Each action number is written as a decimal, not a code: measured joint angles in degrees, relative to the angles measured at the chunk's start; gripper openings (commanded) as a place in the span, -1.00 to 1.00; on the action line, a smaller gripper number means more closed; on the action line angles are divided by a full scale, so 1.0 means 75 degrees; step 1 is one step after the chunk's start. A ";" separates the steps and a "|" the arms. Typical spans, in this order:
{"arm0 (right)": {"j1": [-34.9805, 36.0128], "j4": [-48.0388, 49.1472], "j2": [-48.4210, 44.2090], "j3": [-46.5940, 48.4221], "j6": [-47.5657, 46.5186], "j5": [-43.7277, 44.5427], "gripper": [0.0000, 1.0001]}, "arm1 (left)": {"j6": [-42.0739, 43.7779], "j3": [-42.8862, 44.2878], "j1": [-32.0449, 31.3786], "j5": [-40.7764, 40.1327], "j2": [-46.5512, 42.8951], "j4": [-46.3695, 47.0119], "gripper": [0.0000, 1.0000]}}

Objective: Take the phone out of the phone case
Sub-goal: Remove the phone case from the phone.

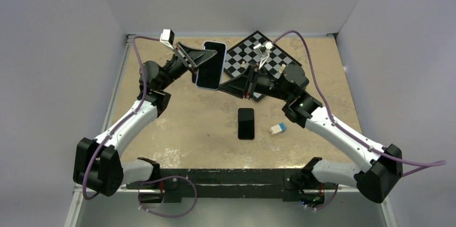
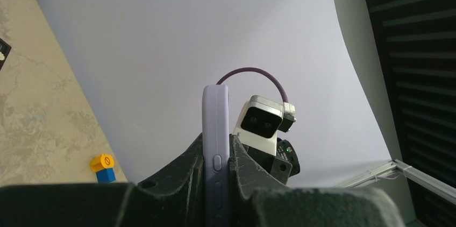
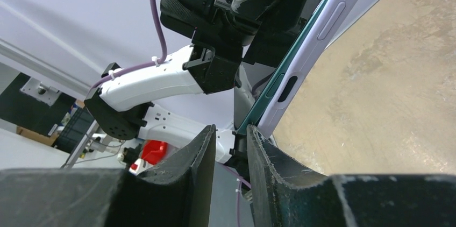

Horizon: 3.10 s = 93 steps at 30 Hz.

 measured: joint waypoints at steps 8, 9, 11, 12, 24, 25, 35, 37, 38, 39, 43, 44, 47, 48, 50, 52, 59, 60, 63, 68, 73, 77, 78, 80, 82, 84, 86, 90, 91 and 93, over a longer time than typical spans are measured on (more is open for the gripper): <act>-0.0015 0.0262 0.0207 0.0000 0.0309 -0.0017 -0.30 | -0.0038 0.0000 0.0061 -0.0061 -0.0023 0.0003 -1.00; -0.0015 0.0332 0.0251 0.0000 0.0396 0.0000 -0.30 | -0.0073 0.0000 0.0076 -0.0073 -0.0026 0.0009 -1.00; -0.0020 0.0469 0.0315 -0.0015 0.0577 0.0038 -0.30 | -0.0152 0.0000 0.0108 -0.0111 -0.0026 0.0038 -1.00; -0.0029 0.0580 0.0356 -0.0035 0.0694 0.0061 -0.30 | -0.0181 0.0000 0.0117 -0.0131 -0.0026 0.0064 -1.00; 0.0061 0.1172 0.1005 0.0102 0.1230 0.0175 -0.30 | -0.0289 -0.0189 0.0146 -0.0414 -0.0093 0.0219 -1.00; 0.0067 0.1201 0.1058 0.0119 0.1239 0.0169 -0.32 | -0.0286 -0.0192 0.0146 -0.0425 -0.0093 0.0210 -1.00; -0.0093 0.1390 0.1478 0.0312 0.1754 -0.0434 -1.00 | 0.0096 -0.0195 0.0149 -0.0224 -0.0178 0.0341 -0.44; -0.0131 0.1419 0.1454 0.0283 0.1801 -0.0603 -1.00 | 0.0204 -0.0254 0.0160 -0.0099 -0.0274 0.0417 0.03; -0.0163 0.1469 0.1434 0.0236 0.1810 -0.0705 -1.00 | 0.0195 -0.0323 0.0169 0.0035 -0.0347 0.0475 0.26; -0.0216 0.1574 0.1422 0.0181 0.1845 -0.0781 -1.00 | 0.0207 -0.0423 0.0172 0.0280 -0.0420 0.0568 0.39; -0.0624 0.2052 0.1335 -0.0140 0.2323 -0.0871 -1.00 | 0.0309 -0.0892 0.0204 0.1169 -0.0656 0.1040 0.69; -0.0731 0.2177 0.1294 -0.0242 0.2448 -0.0886 -1.00 | 0.0358 -0.0988 0.0259 0.1364 -0.0702 0.1105 0.71; -0.1008 0.2530 0.1198 -0.0475 0.2911 -0.1020 -1.00 | 0.0813 -0.1154 0.0347 0.1888 -0.0941 0.1049 0.60; -0.1084 0.2675 0.1180 -0.0522 0.3083 -0.1061 -1.00 | 0.1075 -0.1169 0.0361 0.2046 -0.1093 0.0906 0.47; -0.1157 0.2940 0.1174 -0.0560 0.3378 -0.1163 -1.00 | 0.1749 -0.1172 0.0367 0.2232 -0.1498 0.0382 0.26; -0.1163 0.3279 0.1157 -0.0606 0.3654 -0.1297 -1.00 | 0.2734 -0.1122 0.0367 0.2366 -0.2028 -0.0510 0.12; -0.1148 0.3777 0.1142 -0.0615 0.4062 -0.1469 -1.00 | 0.5517 -0.0443 0.0361 0.2489 -0.2958 -0.3209 0.02; -0.1148 0.3794 0.1142 -0.0615 0.4089 -0.1472 -1.00 | 0.5671 -0.0425 0.0358 0.2506 -0.2967 -0.3346 0.00; -0.1148 0.3870 0.1142 -0.0615 0.4144 -0.1472 -1.00 | 0.5884 -0.0423 0.0356 0.2518 -0.2821 -0.3541 -0.03; -0.1148 0.3937 0.1142 -0.0615 0.4194 -0.1504 -1.00 | 0.5732 -0.0425 0.0356 0.2512 -0.2483 -0.3314 -0.02; -0.1148 0.3937 0.1142 -0.0621 0.4202 -0.1518 -1.00 | 0.5391 -0.0428 0.0356 0.2506 -0.2317 -0.2821 0.11; -0.1148 0.3928 0.1142 -0.0635 0.4202 -0.1518 -1.00 | 0.5193 -0.0425 0.0321 0.2492 -0.2244 -0.2515 0.00; -0.1148 0.3931 0.1142 -0.0638 0.4202 -0.1518 -1.00 | 0.5176 -0.0428 0.0312 0.2480 -0.2224 -0.2471 -0.08; -0.1148 0.3931 0.1142 -0.0638 0.4202 -0.1515 -1.00 | 0.5120 -0.0425 0.0297 0.2474 -0.2165 -0.2396 -0.22; -0.1148 0.3928 0.1142 -0.0638 0.4202 -0.1515 -1.00 | 0.5065 -0.0425 0.0277 0.2439 -0.2104 -0.2387 -0.34; -0.1148 0.3928 0.1142 -0.0638 0.4199 -0.1510 -1.00 | 0.5042 -0.0425 0.0271 0.2410 -0.2057 -0.2387 -0.35; -0.1160 0.3928 0.1142 -0.0641 0.4202 -0.1501 -1.00 | 0.5045 -0.0425 0.0268 0.2384 -0.2022 -0.2384 -0.35; -0.1163 0.3923 0.1142 -0.0641 0.4199 -0.1480 -1.00 | 0.5045 -0.0425 0.0262 0.2279 -0.1982 -0.2404 -0.27; -0.1163 0.3914 0.1142 -0.0641 0.4197 -0.1466 -1.00 | 0.5042 -0.0425 0.0262 0.2241 -0.1979 -0.2422 -0.22; -0.1163 0.3876 0.1142 -0.0644 0.4185 -0.1448 -1.00 | 0.5013 -0.0411 0.0262 0.2104 -0.1976 -0.2495 -0.20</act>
